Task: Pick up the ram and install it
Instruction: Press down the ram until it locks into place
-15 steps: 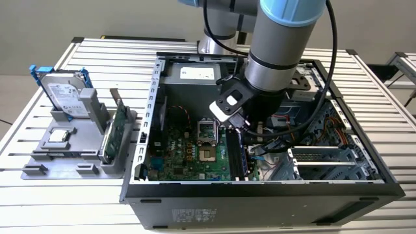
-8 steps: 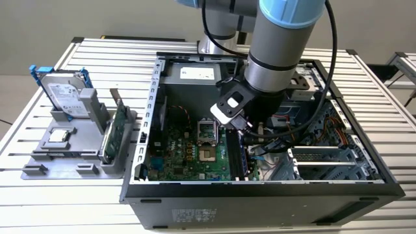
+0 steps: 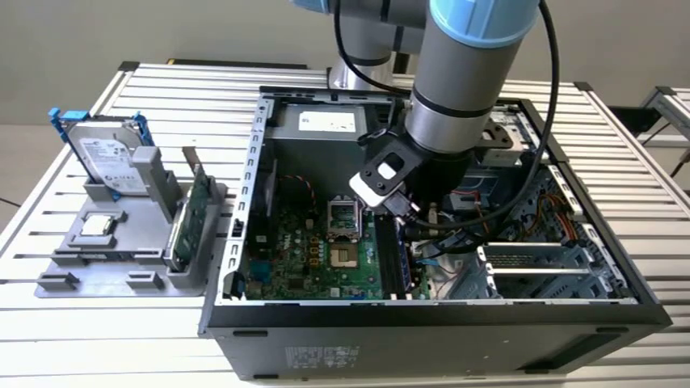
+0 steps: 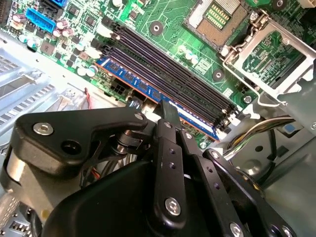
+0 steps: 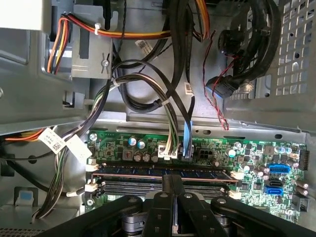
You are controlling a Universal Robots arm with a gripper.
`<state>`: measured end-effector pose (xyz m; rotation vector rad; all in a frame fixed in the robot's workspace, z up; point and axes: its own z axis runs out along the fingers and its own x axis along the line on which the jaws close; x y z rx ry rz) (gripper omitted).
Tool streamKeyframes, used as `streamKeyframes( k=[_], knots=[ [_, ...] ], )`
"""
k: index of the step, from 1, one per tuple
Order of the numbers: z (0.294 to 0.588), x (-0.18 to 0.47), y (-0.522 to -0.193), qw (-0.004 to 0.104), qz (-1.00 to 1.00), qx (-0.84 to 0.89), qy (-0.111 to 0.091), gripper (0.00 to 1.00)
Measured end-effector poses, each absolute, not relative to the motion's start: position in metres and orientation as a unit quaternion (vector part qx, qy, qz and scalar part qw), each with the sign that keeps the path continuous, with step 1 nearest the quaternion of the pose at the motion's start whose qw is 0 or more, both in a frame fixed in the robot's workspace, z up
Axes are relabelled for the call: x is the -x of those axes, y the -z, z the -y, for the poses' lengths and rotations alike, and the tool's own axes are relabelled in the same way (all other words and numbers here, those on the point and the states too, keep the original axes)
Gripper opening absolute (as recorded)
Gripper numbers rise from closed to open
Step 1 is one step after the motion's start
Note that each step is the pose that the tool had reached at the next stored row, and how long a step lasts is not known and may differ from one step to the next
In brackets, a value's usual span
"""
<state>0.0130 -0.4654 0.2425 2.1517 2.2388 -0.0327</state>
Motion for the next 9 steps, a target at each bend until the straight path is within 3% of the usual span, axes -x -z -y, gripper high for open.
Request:
streamKeyframes(
  k=[9],
  knots=[
    [0.4654,-0.0137,-0.2385,0.018,-0.721,-0.693,0.011,0.0]
  ],
)
